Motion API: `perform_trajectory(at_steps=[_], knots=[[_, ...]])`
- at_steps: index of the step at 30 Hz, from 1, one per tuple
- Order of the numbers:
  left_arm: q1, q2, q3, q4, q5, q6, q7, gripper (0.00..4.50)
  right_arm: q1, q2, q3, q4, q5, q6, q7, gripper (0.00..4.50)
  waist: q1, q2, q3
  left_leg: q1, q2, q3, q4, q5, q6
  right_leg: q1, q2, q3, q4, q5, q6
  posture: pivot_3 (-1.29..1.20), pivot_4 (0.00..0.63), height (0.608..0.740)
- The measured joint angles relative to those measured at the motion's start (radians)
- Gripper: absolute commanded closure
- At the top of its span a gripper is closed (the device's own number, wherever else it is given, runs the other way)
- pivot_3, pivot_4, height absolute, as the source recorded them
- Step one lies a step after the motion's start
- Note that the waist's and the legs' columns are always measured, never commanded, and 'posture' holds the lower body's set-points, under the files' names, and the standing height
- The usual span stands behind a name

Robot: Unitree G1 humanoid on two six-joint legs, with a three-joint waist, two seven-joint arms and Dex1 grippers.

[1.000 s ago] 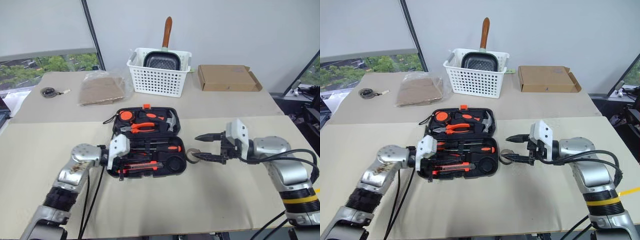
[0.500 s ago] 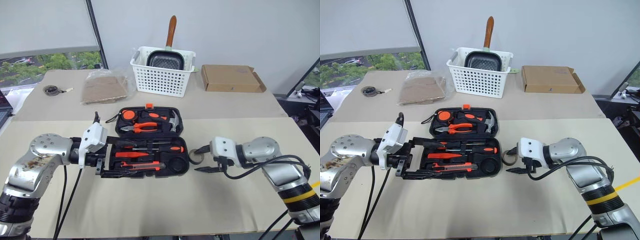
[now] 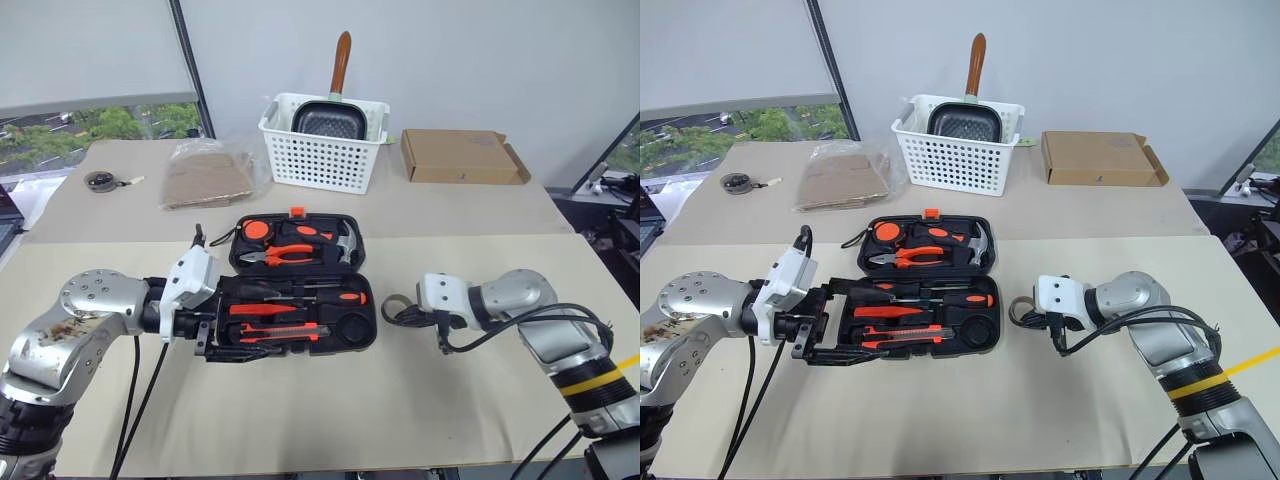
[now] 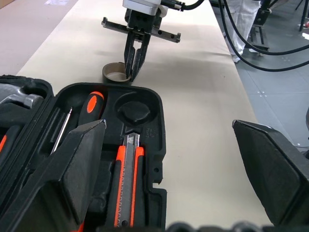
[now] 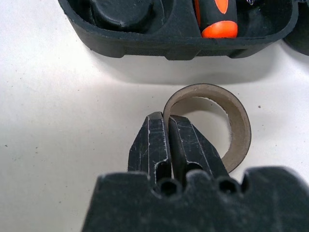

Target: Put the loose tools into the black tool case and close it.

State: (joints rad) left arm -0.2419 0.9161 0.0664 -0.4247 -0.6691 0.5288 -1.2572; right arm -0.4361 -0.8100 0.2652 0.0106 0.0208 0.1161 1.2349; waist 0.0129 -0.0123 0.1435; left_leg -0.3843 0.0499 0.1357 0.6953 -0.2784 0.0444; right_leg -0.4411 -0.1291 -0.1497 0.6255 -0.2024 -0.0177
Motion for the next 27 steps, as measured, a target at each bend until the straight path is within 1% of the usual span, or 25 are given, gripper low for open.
perform_trajectory(at_steps=[4,6,9,12,14,16,18,27], knots=[[0.0,0.0,-0.004,0.0,0.001,0.0,0.001,0.0,-0.005,-0.003,0.0,-0.006,0.001,0.001,0.005,4.43,-0.001,0.0,0.0,0.0,0.0,0.0,0.0,0.0,0.0,0.0,0.0,0.0,0.0,0.0,0.0,0.0,0.15,0.7],[0.0,0.001,-0.004,0.0,0.0,0.001,0.007,0.0,-0.029,-0.009,-0.005,-0.04,0.003,0.012,0.011,4.43,-0.001,0.0,0.0,0.0,0.0,0.0,0.0,0.0,0.0,0.0,0.0,0.0,0.0,0.0,0.0,0.0,0.15,0.7],[0.0,0.005,-0.003,-0.004,-0.001,0.011,0.023,0.0,-0.068,-0.005,-0.005,-0.155,0.039,0.085,0.032,4.43,-0.004,0.0,0.0,0.0,0.001,0.0,0.0,0.0,-0.001,-0.001,0.001,0.0,0.001,0.0,0.0,0.0,0.15,0.7],[0.0,0.008,-0.003,-0.02,-0.001,0.016,0.034,0.0,-0.103,0.031,0.005,-0.283,0.082,0.166,0.041,4.43,-0.001,0.0,0.0,0.0,0.001,-0.001,0.0,0.0,-0.001,0.0,0.001,0.0,0.001,0.0,0.0,0.0,0.15,0.7],[0.003,0.014,-0.001,-0.022,-0.001,0.017,0.04,0.0,-0.105,0.056,0.038,-0.324,0.084,0.205,0.04,4.43,0.001,0.0,0.0,0.0,0.001,-0.001,0.0,0.0,-0.001,0.0,0.001,0.0,0.001,0.0,0.0,0.0,0.15,0.7],[0.006,0.016,0.001,-0.023,-0.001,0.017,0.047,0.0,-0.105,0.083,0.083,-0.339,0.083,0.227,0.041,4.43,0.003,0.0,0.0,0.0,0.0,-0.001,0.0,0.0,0.0,0.0,0.0,0.0,0.001,0.0,0.0,0.0,0.15,0.7],[0.01,0.018,0.007,-0.035,-0.001,0.018,0.056,0.0,-0.105,0.086,0.125,-0.337,0.072,0.232,0.044,4.43,0.003,0.0,0.0,-0.001,-0.001,-0.001,0.001,0.0,0.001,0.0,0.0,0.0,0.0,0.0,0.0,0.0,0.15,0.7],[0.029,0.018,0.022,-0.058,-0.001,0.02,0.081,0.0,-0.106,0.081,0.184,-0.29,0.024,0.23,0.061,4.43,-0.001,0.0,0.0,0.0,-0.001,-0.001,0.0,0.0,-0.001,0.0,0.001,0.0,0.001,0.0,0.0,0.0,0.15,0.7]])
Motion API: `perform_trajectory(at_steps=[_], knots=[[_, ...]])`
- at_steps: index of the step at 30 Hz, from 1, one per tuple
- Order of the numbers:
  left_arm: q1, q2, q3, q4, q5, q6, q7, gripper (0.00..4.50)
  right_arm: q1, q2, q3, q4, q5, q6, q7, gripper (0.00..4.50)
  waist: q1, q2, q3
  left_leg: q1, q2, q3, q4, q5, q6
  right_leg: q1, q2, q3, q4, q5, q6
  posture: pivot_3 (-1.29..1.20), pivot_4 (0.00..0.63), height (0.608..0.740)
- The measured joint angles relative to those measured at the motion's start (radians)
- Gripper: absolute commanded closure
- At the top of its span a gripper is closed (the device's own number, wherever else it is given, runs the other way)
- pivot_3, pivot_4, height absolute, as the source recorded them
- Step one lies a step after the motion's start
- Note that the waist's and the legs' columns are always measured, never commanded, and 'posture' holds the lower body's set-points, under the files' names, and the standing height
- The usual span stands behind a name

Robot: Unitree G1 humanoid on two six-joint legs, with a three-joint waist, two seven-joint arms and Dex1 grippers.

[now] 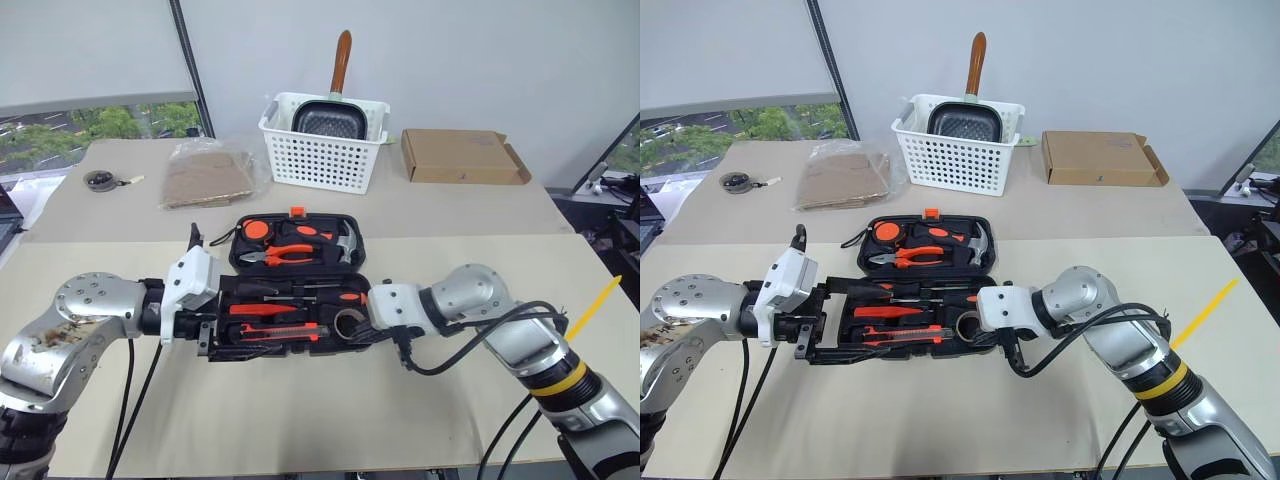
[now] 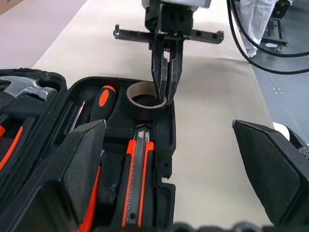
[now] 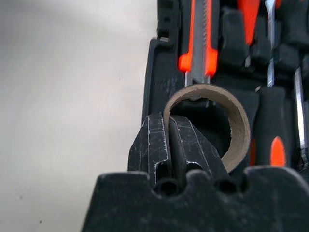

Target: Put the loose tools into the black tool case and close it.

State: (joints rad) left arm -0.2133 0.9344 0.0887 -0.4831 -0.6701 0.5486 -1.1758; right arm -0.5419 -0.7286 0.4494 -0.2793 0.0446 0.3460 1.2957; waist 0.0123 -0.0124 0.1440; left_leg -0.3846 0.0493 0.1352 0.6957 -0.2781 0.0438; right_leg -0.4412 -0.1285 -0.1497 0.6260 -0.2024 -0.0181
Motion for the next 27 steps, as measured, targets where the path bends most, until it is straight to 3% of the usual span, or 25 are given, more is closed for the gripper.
perform_trajectory(at_steps=[14,20,27], knots=[[0.022,0.0,0.0,-0.007,0.001,-0.001,0.018,0.0,-0.024,-0.021,0.024,0.007,-0.043,0.035,0.017,4.43,0.003,0.0,0.0,0.0,0.0,0.0,0.0,0.0,0.0,0.001,0.0,0.0,0.0,0.0,0.0,0.0,0.15,0.7],[0.022,0.0,0.0,-0.006,0.001,-0.004,0.017,0.0,-0.038,0.004,0.024,0.008,-0.043,0.044,0.001,2.67,0.001,0.0,0.0,0.0,0.0,0.0,0.0,0.0,0.0,0.0,0.0,0.0,0.0,0.0,0.0,0.0,0.15,0.7],[0.022,0.0,0.0,-0.004,0.002,-0.005,0.015,0.0,-0.038,0.0,-0.005,-0.011,0.012,0.08,0.007,2.67,0.001,0.0,0.0,0.0,0.0,0.0,0.0,0.0,0.0,0.0,0.0,0.0,0.0,0.0,0.0,0.0,0.15,0.7]])
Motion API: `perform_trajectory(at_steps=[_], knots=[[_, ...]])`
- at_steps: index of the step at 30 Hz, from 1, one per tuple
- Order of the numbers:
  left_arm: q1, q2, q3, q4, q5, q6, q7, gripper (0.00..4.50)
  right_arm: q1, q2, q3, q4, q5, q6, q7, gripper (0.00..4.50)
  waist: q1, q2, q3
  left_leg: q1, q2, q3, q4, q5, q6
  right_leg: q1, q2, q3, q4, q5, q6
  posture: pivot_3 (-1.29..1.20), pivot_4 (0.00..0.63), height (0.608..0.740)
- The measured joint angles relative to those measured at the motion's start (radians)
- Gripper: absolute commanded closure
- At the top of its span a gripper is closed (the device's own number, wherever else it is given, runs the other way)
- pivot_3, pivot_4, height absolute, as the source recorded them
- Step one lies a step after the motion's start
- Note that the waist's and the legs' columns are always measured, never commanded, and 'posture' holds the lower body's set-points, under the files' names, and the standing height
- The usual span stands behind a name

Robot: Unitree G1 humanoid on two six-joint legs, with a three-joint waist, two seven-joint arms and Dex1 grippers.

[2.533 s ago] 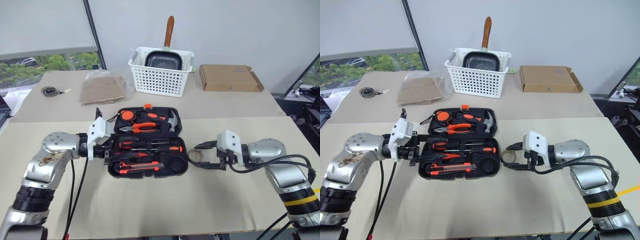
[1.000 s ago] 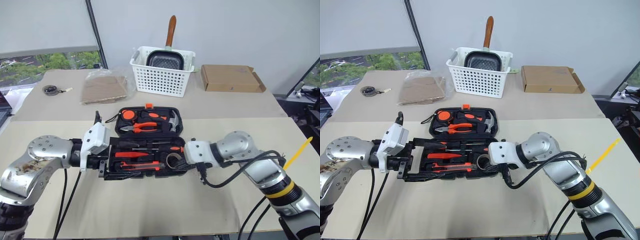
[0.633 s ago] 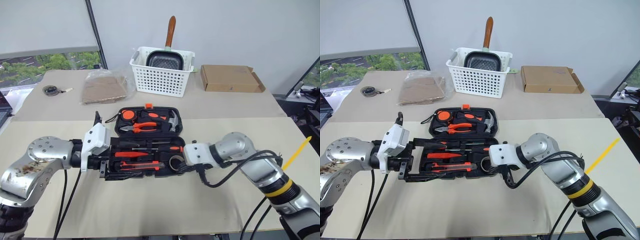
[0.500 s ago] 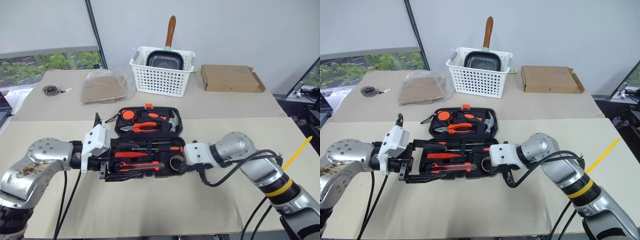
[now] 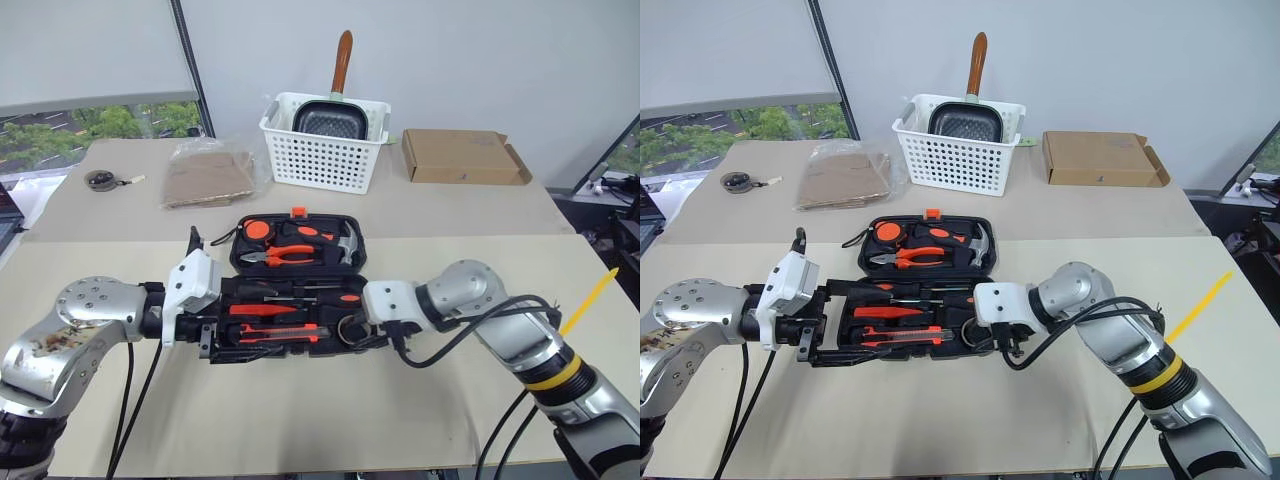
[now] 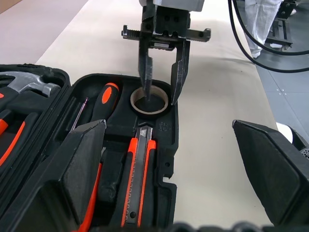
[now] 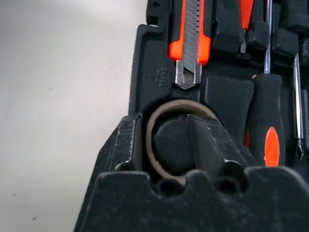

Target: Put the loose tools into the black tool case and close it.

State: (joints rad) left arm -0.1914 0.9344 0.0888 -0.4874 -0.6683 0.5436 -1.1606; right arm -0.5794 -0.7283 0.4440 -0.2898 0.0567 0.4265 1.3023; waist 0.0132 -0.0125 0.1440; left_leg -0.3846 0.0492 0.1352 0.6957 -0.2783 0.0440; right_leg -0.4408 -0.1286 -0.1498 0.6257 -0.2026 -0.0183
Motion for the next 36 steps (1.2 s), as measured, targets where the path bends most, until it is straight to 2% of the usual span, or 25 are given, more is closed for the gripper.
perform_trajectory(at_steps=[4,8,10,15,20,25,29,33,35,36], knots=[[0.0,-0.013,0.005,0.028,0.002,-0.001,0.014,0.0,0.0,0.022,-0.102,-0.007,0.094,0.055,-0.02,2.67,0.0,0.0,0.0,0.001,0.0,0.0,0.0,0.0,0.0,0.0,0.0,0.0,0.001,0.0,0.0,0.0,0.15,0.7],[0.0,-0.091,0.013,0.102,0.017,-0.002,0.103,0.0,-0.003,0.098,-0.229,0.07,0.188,0.079,-0.093,2.67,0.0,0.0,0.0,0.002,0.0,-0.001,0.0,0.0,0.0,0.001,0.001,0.0,0.002,0.0,0.0,0.0,0.15,0.7],[-0.02,-0.156,0.036,0.189,0.03,0.0,0.17,0.0,-0.012,0.16,-0.297,0.167,0.213,0.093,-0.166,2.67,-0.001,0.0,0.0,0.004,0.0,-0.001,0.0,0.0,0.0,0.003,0.001,0.0,0.004,0.001,0.0,0.0,0.15,0.7],[-0.126,-0.234,0.087,0.469,0.042,0.017,0.284,0.0,-0.072,0.268,-0.388,0.419,0.242,0.179,-0.345,2.67,-0.002,-0.001,0.0,0.002,0.0,-0.001,0.001,0.003,-0.003,0.0,0.001,0.0,0.005,0.002,-0.001,0.0,0.15,0.7],[-0.267,-0.235,0.065,0.694,0.082,0.094,0.298,0.0,-0.23,0.349,-0.443,0.691,0.241,0.306,-0.494,2.67,-0.014,-0.001,0.0,0.001,0.0,0.001,0.0,0.004,-0.003,0.0,0.001,0.0,0.004,0.002,-0.002,0.0,0.15,0.7],[-0.397,-0.267,0.043,0.938,0.129,0.116,0.284,0.0,-0.367,0.396,-0.466,0.983,0.232,0.306,-0.557,2.67,-0.024,-0.001,0.0,-0.001,0.0,0.001,-0.001,0.004,-0.004,0.0,0.003,-0.001,0.006,0.006,-0.009,0.0,0.15,0.7],[-0.487,-0.272,0.046,1.089,0.158,0.116,0.276,0.0,-0.422,0.402,-0.481,1.135,0.234,0.293,-0.531,2.67,-0.03,-0.001,0.0,-0.002,-0.001,0.002,-0.001,0.004,-0.004,0.0,0.003,-0.001,0.005,0.006,-0.008,0.0,0.15,0.7],[-0.547,-0.281,0.053,1.208,0.161,0.116,0.264,0.0,-0.465,0.414,-0.486,1.216,0.232,0.265,-0.501,3.68,-0.037,-0.001,0.0,-0.001,-0.001,0.002,-0.001,0.004,-0.004,0.0,0.003,-0.001,0.005,0.006,-0.008,0.0,0.15,0.7],[-0.569,-0.286,0.065,1.263,0.161,0.117,0.261,0.0,-0.484,0.42,-0.496,1.246,0.231,0.258,-0.502,4.42,-0.039,-0.001,0.0,-0.001,0.0,0.002,-0.001,0.004,-0.005,0.0,0.003,-0.001,0.006,0.006,-0.007,0.0,0.15,0.7],[-0.577,-0.287,0.071,1.288,0.162,0.117,0.261,0.0,-0.49,0.42,-0.498,1.257,0.231,0.256,-0.502,4.47,-0.04,-0.001,0.0,-0.001,0.0,0.002,-0.001,0.004,-0.005,0.0,0.003,-0.001,0.006,0.006,-0.006,0.0,0.15,0.7]])
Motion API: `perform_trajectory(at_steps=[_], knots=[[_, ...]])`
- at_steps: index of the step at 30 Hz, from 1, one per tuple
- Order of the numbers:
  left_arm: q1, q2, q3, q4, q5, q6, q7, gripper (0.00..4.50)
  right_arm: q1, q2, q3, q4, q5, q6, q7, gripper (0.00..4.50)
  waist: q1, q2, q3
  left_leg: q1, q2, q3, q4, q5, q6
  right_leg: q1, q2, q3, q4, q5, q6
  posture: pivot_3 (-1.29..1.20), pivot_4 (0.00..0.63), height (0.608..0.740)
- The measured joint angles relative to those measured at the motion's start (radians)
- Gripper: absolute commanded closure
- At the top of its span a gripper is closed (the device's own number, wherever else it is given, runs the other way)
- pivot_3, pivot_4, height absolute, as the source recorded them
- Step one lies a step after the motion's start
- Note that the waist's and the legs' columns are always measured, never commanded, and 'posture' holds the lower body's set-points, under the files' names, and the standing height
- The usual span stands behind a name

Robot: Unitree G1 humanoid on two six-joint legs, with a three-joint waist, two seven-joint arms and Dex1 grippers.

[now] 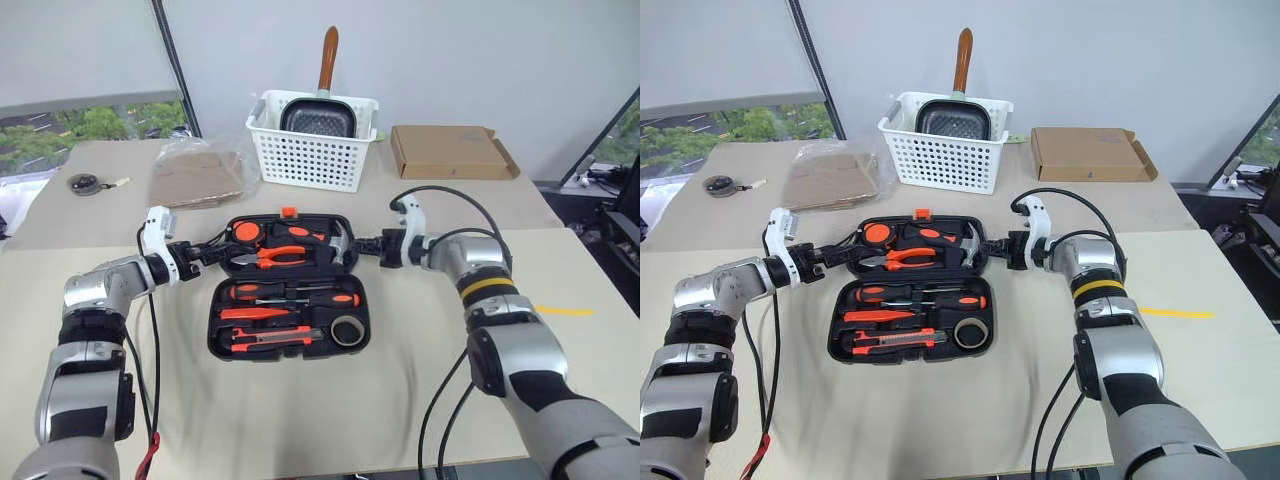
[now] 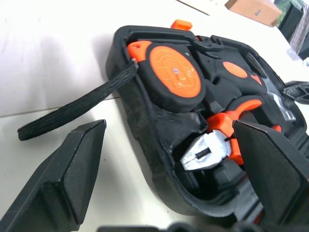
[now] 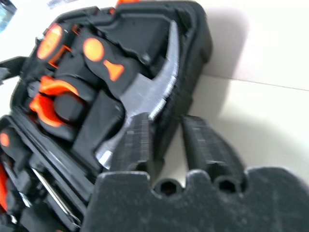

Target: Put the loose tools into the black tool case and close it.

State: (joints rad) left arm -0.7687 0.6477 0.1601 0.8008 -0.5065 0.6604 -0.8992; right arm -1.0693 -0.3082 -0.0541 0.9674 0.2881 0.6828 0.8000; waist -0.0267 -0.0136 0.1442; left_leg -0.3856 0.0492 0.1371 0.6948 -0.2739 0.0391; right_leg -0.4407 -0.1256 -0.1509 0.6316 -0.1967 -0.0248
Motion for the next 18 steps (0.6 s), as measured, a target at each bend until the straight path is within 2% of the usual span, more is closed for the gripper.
perform_trajectory(at_steps=[1,10,11,12,15,16,18], knots=[[-0.009,-0.001,0.004,0.023,0.003,0.0,0.0,0.0,-0.005,0.0,0.0,0.01,-0.001,-0.002,0.001,4.47,-0.001,0.0,0.0,0.0,0.0,0.0,0.0,0.0,0.0,0.0,0.0,0.0,0.0,-0.003,0.005,0.0,0.15,0.7],[-0.09,-0.019,0.023,0.182,0.065,-0.022,0.003,0.0,-0.017,0.014,0.001,0.03,-0.031,-0.034,0.004,4.47,-0.006,0.0,0.0,0.001,0.0,0.0,0.0,0.0,0.0,0.0,-0.001,0.001,0.002,-0.001,0.003,0.0,0.15,0.7],[-0.094,-0.022,0.023,0.19,0.074,-0.03,0.0,0.52,-0.017,0.015,0.001,0.031,-0.032,-0.036,0.004,4.5,-0.007,0.0,0.0,0.001,0.0,0.0,0.0,0.0,0.0,0.0,-0.001,0.001,0.002,-0.001,0.003,0.0,0.15,0.7],[-0.096,-0.022,0.023,0.196,0.078,-0.032,-0.001,0.67,-0.017,0.017,0.001,0.031,-0.032,-0.037,0.003,4.5,-0.009,0.0,0.0,0.001,0.0,0.0,0.0,0.0,0.0,0.0,-0.001,0.001,0.002,-0.001,0.003,0.0,0.15,0.7],[-0.097,-0.034,0.028,0.217,0.088,-0.042,-0.009,1.93,-0.017,0.02,0.001,0.031,-0.033,-0.041,0.003,4.5,-0.012,0.0,0.0,0.001,0.0,0.0,0.0,0.0,0.0,0.0,-0.001,0.001,0.002,-0.001,0.002,0.0,0.15,0.7],[-0.097,-0.036,0.034,0.22,0.089,-0.044,-0.015,2.14,-0.017,0.02,0.001,0.031,-0.033,-0.042,0.003,4.5,-0.013,0.0,0.0,0.001,0.0,0.0,0.0,0.0,0.0,0.0,-0.001,0.001,0.002,-0.001,0.002,0.0,0.15,0.7],[-0.101,-0.039,0.037,0.22,0.094,-0.046,-0.029,2.96,-0.017,0.021,0.001,0.031,-0.034,-0.043,0.003,4.5,-0.013,0.0,0.0,0.001,0.0,0.0,0.0,0.0,0.0,0.0,-0.001,0.001,0.002,-0.001,0.002,0.0,0.15,0.7]])
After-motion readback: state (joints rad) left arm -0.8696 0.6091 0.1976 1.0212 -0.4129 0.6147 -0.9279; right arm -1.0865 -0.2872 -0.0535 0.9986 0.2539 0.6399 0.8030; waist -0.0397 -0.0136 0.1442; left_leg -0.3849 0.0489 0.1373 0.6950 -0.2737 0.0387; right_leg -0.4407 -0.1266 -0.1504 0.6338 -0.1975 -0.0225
